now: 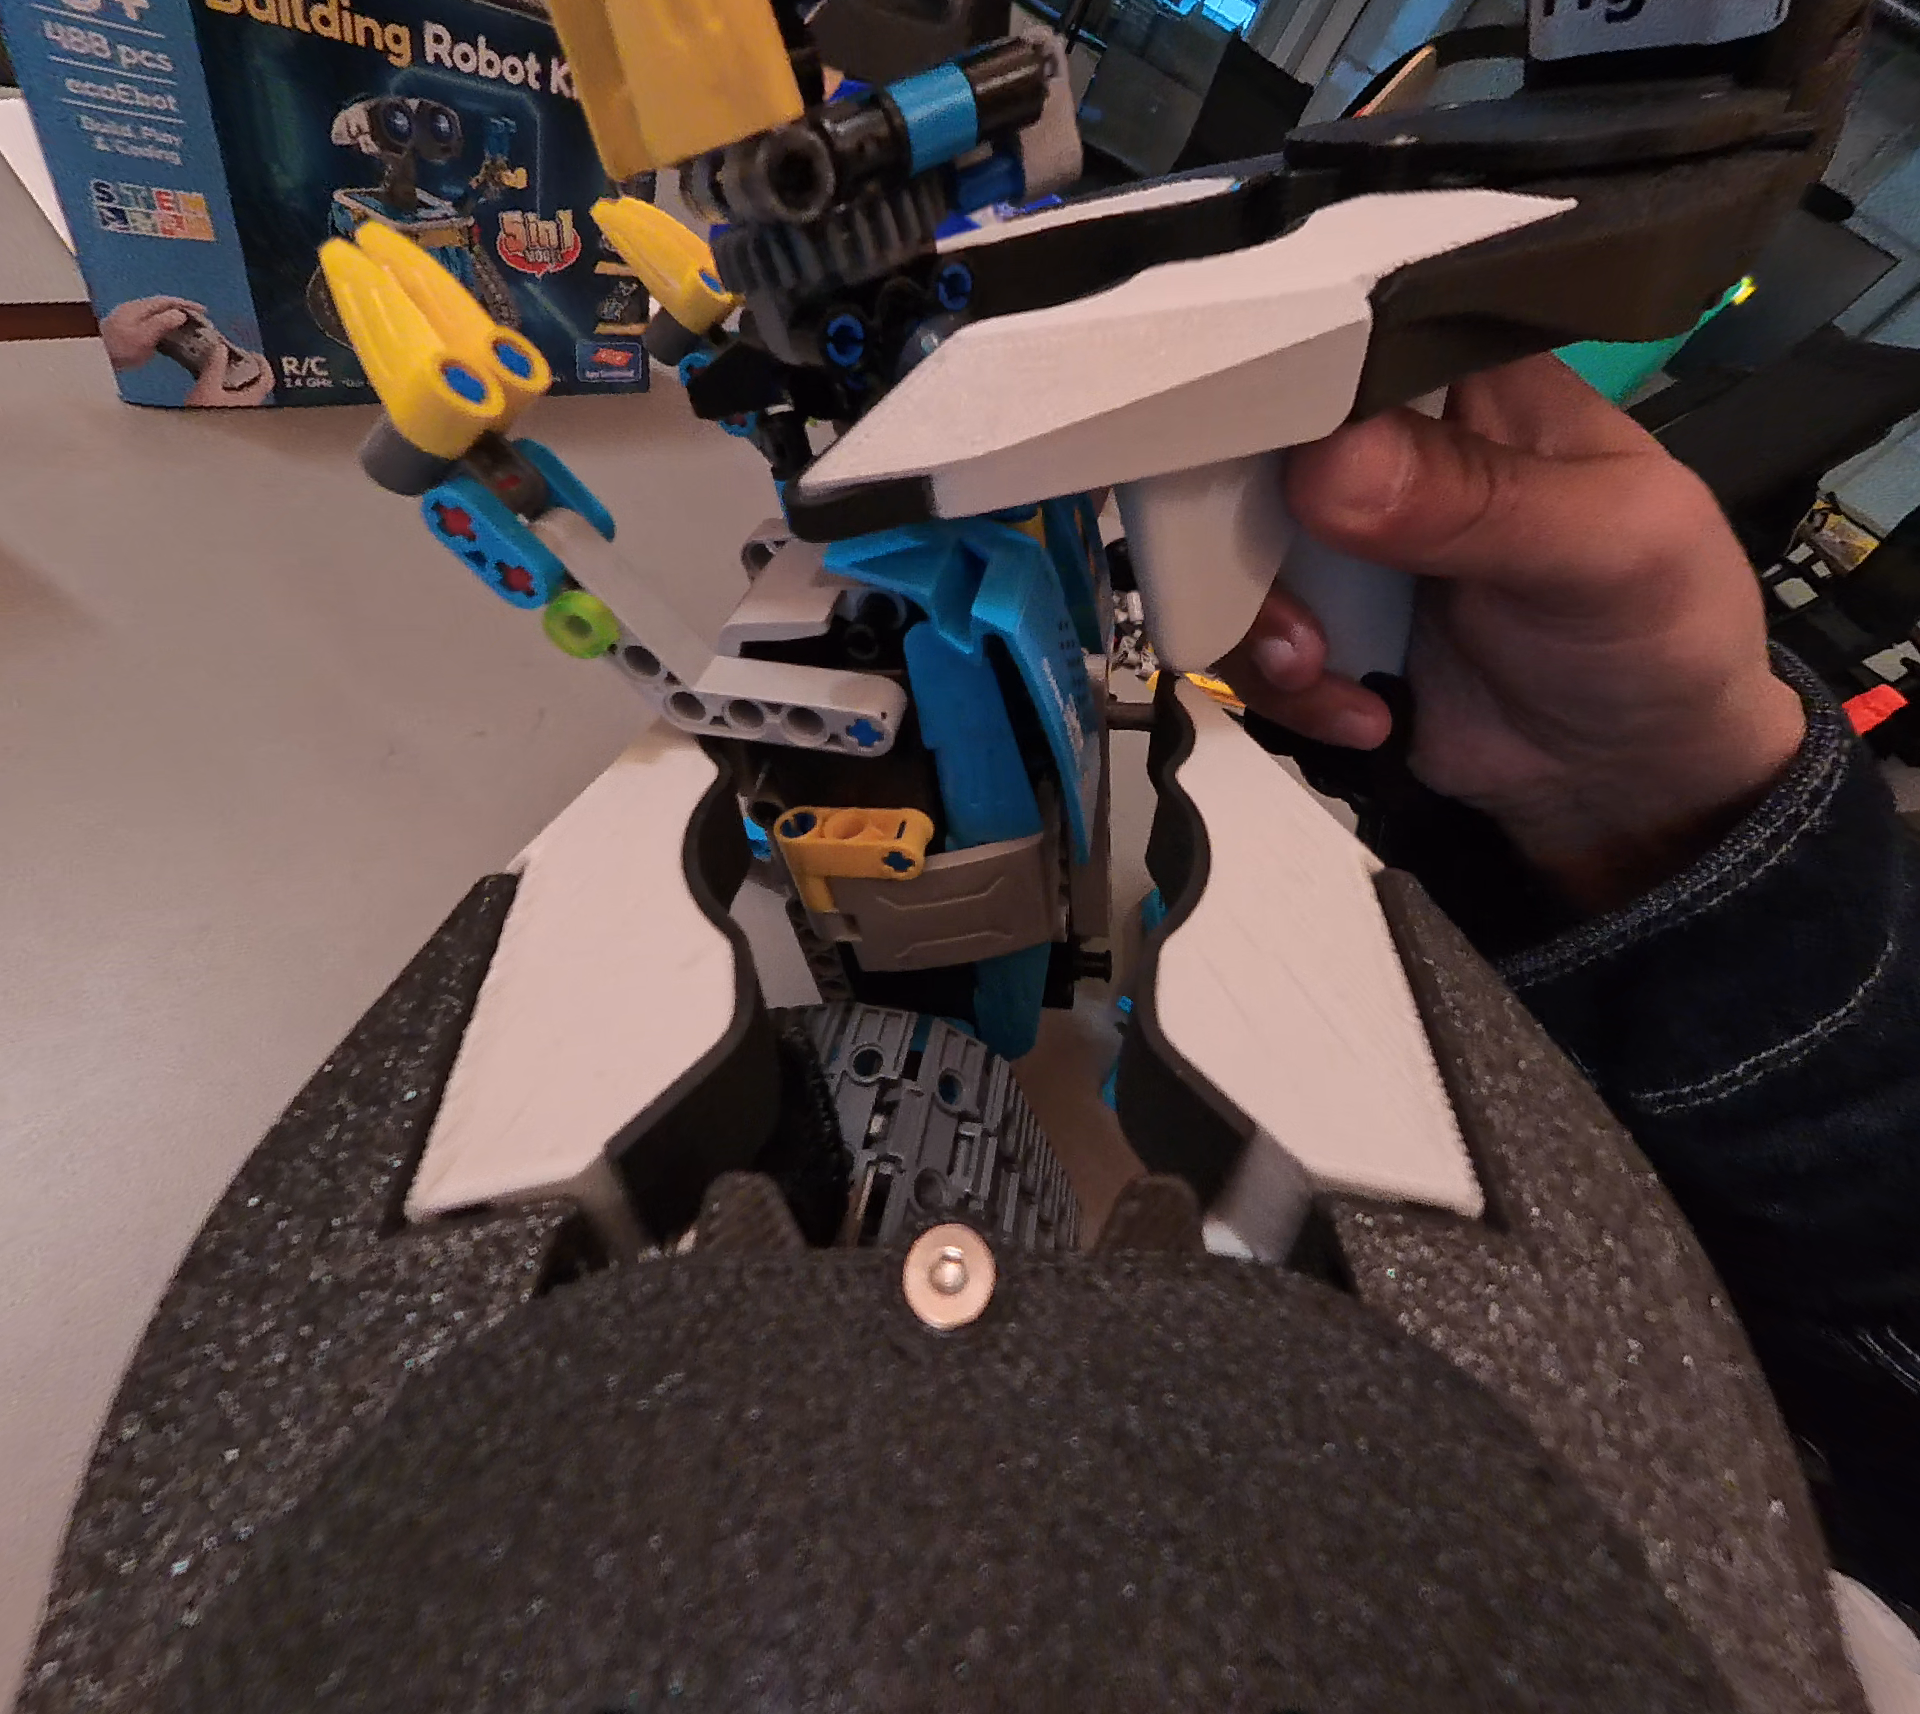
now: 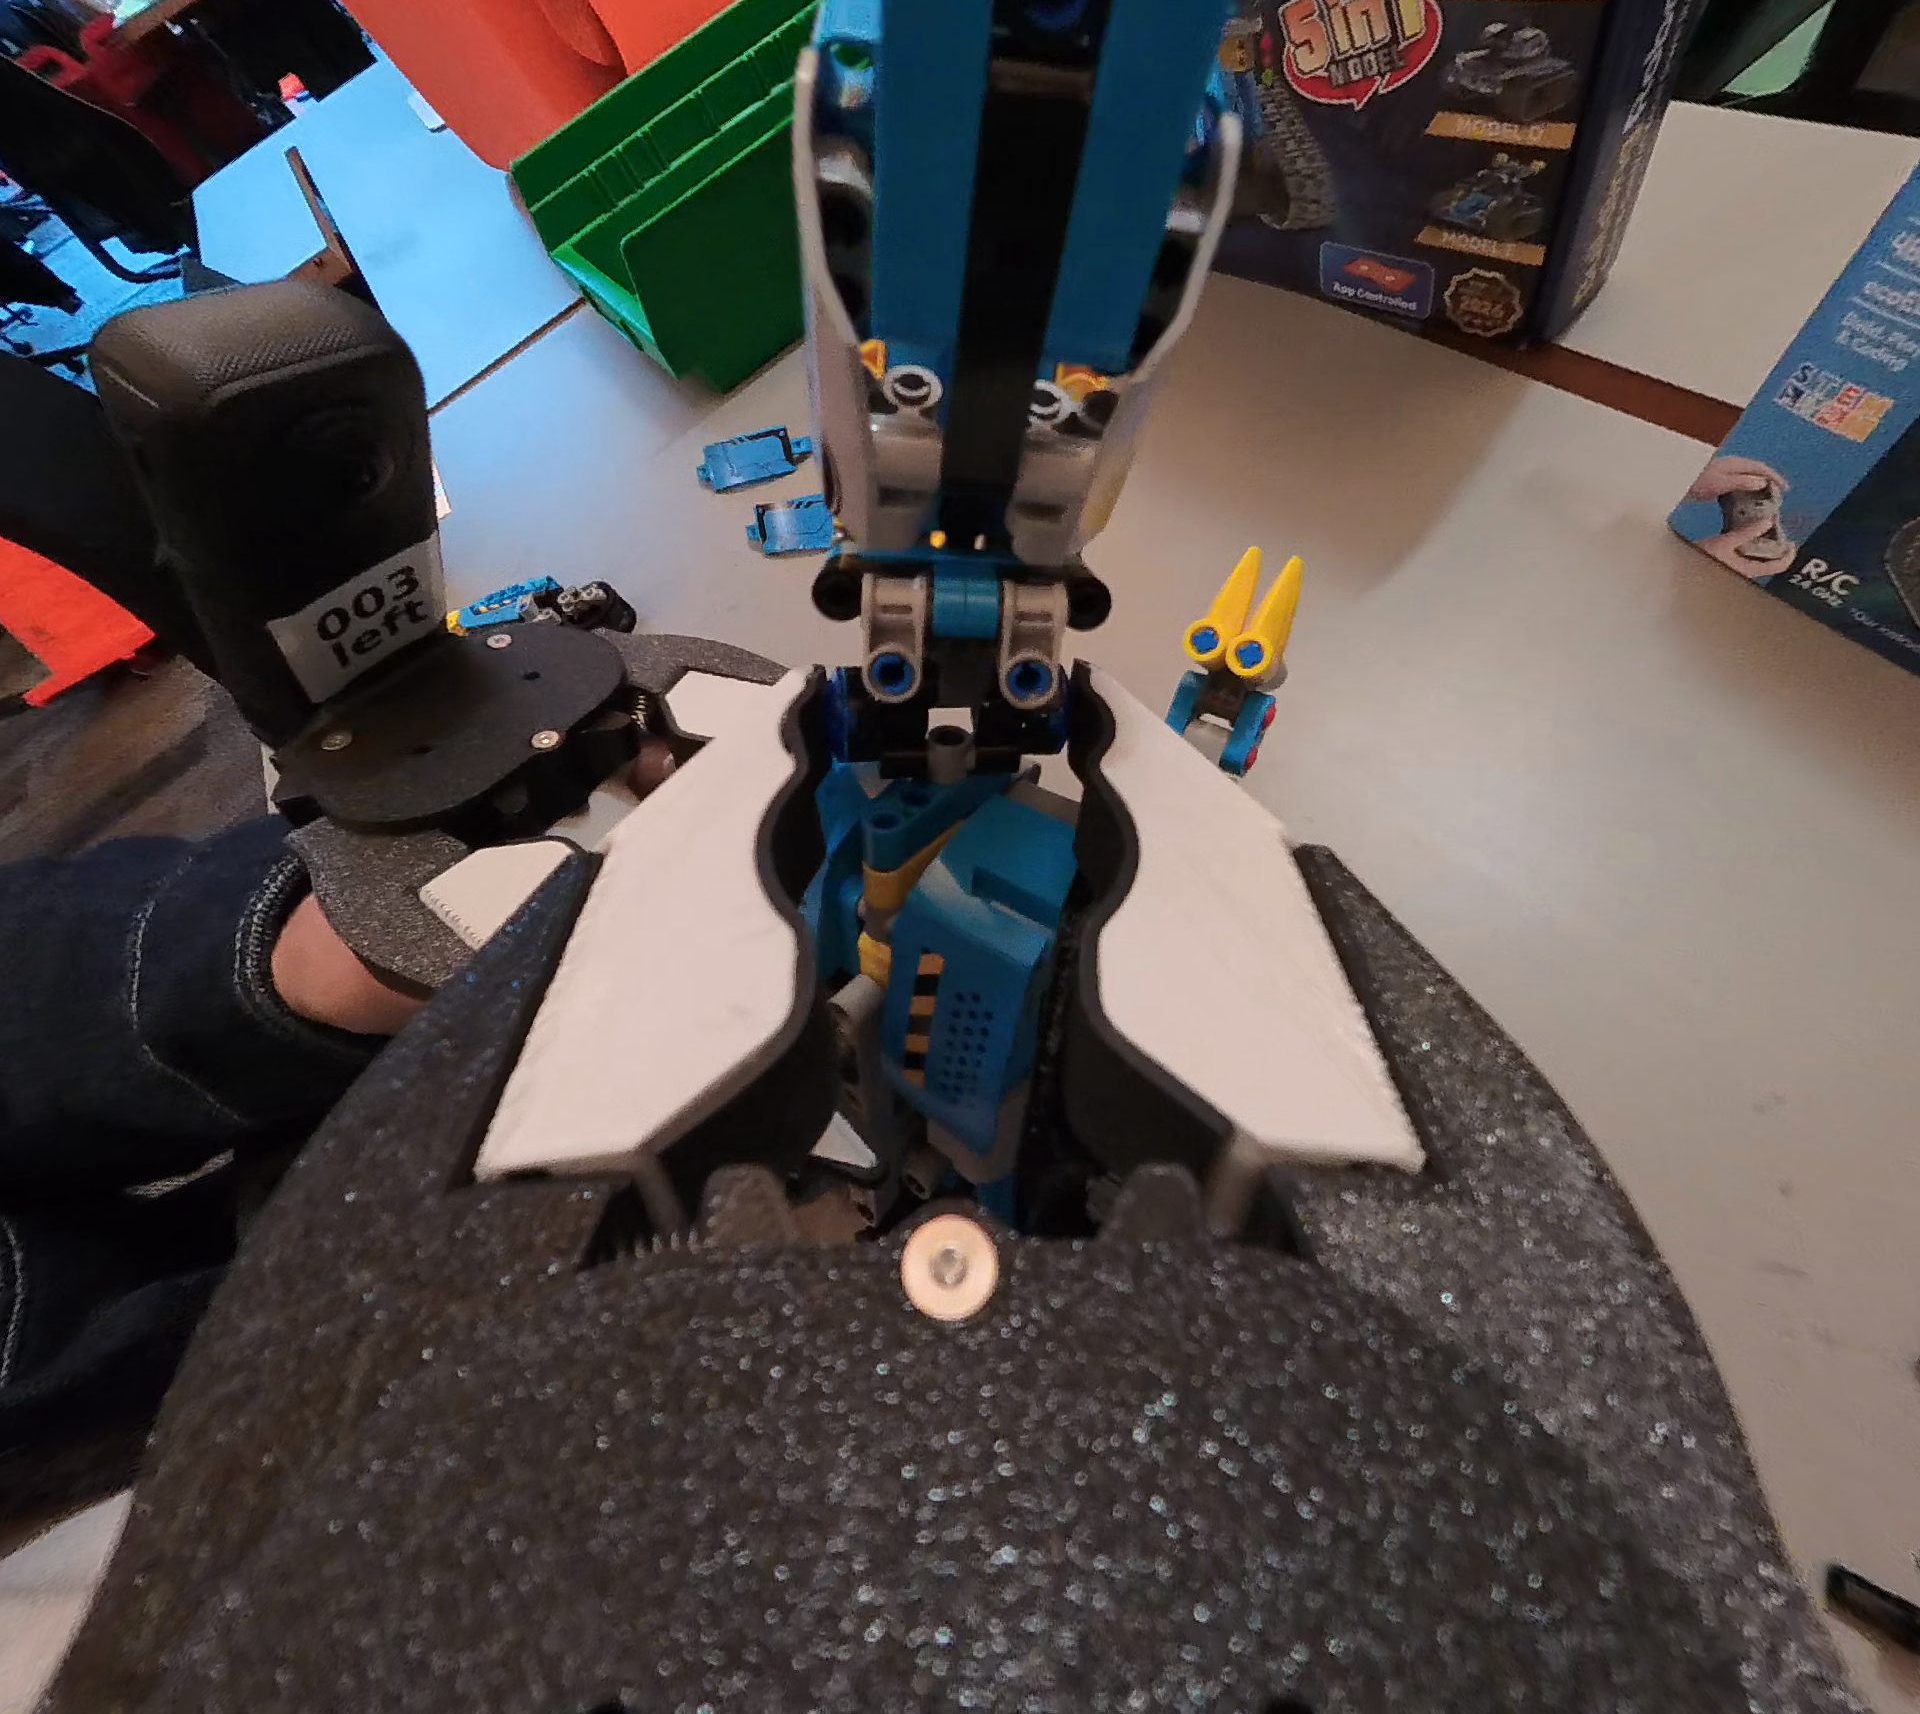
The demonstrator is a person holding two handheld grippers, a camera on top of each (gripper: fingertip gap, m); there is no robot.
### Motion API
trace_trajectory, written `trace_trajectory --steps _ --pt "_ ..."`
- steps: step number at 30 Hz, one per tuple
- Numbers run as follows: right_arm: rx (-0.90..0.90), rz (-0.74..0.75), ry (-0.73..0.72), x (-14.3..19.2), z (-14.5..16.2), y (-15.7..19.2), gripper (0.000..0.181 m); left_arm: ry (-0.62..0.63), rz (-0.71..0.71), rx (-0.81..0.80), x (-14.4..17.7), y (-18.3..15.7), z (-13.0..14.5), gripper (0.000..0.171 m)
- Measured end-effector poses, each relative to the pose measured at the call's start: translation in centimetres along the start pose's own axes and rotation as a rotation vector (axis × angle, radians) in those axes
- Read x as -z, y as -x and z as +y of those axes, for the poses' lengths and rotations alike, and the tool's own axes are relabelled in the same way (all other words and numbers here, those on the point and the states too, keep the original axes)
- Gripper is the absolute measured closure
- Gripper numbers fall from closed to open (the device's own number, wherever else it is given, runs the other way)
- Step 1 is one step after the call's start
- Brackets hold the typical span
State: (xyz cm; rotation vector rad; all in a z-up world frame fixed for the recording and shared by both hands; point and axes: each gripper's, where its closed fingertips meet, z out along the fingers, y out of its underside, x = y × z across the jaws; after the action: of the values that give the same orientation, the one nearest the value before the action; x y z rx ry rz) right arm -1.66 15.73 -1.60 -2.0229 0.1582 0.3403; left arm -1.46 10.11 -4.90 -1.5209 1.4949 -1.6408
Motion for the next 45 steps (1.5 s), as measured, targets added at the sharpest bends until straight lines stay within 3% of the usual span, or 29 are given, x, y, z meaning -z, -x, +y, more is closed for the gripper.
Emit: trace_trajectory --steps 2,4,5,6,8,10,13,14,16,19,23,26,28,31,34,36,37,38,41,45 --pt "-0.036 -0.034 -0.031 0.0 -0.4 0.0 0.138 -0.006 -0.007 -0.005 0.1 0.2 0.0 0.095" --pt "-0.225 -0.188 -0.253 2.4 -4.3 0.0 0.138 0.01 0.022 -0.01 0.1 -0.5 0.4 0.095" --pt "-0.212 -0.149 -0.291 3.7 -5.8 -1.1 0.139 0.017 0.035 -0.01 0.1 -0.9 0.6 0.095" --pt "-0.089 -0.023 -0.243 4.4 -6.1 -2.4 0.137 0.018 0.034 -0.013 0.2 -1.1 0.7 0.095" --pt "-0.035 -0.103 -0.144 4.8 -6.8 -0.8 0.137 0.017 0.033 -0.013 0.2 -1.0 0.6 0.095" --pt "0.028 -0.065 -0.099 4.9 -7.6 -0.6 0.137 0.014 0.04 0.009 0.1 -0.8 0.5 0.094" --pt "0.191 0.032 -0.036 4.2 -7.1 -0.3 0.137 0.035 0.088 0.037 0.6 -0.7 0.4 0.093" --pt "0.245 0.045 -0.042 3.9 -6.9 0.2 0.137 0.007 0.079 0.045 1.2 -0.3 -0.2 0.085" --pt "0.313 0.052 -0.023 3.1 -5.7 1.6 0.137 -0.096 0.072 0.093 3.4 0.6 -2.4 0.074" --pt "0.458 0.148 -0.037 2.3 -4.8 3.2 0.137 -0.314 0.127 0.194 7.8 0.5 -7.5 0.074" --pt "0.572 0.296 -0.016 0.5 -3.7 4.9 0.137 -0.383 0.127 0.17 11.2 -1.2 -11.1 0.068" --pt "0.69 0.366 0.034 -1.1 -2.6 5.8 0.136 -0.381 0.009 0.092 12.5 -1.3 -11.7 0.077" --pt "0.732 0.376 0.032 -1.7 -2.3 6.4 0.136 -0.383 -0.019 0.119 13.4 -0.7 -11.7 0.104" --pt "0.679 0.293 -0.002 -2.5 -1.8 7.2 0.136 -0.365 -0.002 0.222 14.1 0.8 -11.1 0.112" --pt "0.641 0.254 0.003 -3.3 -1.4 7.0 0.137 -0.366 0.066 0.359 14.7 2.5 -11.0 0.134" --pt "0.615 0.22 -0.007 -3.6 -1.4 7.3 0.135 -0.326 0.029 0.399 14.4 4.5 -10.2 0.134" --pt "0.603 0.212 -0.011 -3.6 -1.4 7.3 0.125 -0.305 0.016 0.427 14.4 5.6 -9.6 0.134" --pt "0.596 0.197 -0.02 -3.3 -1.3 7.5 0.116 -0.299 0.01 0.472 14.6 7.0 -9.2 0.134" --pt "0.551 0.144 -0.106 -1.2 -1.9 7.6 0.122 -0.302 -0.079 0.627 15.6 13.0 -7.2 0.134" --pt "0.392 0.097 -0.19 1.9 -1.8 4.4 0.126 -0.276 -0.194 0.815 15.6 20.0 -3.8 0.134"
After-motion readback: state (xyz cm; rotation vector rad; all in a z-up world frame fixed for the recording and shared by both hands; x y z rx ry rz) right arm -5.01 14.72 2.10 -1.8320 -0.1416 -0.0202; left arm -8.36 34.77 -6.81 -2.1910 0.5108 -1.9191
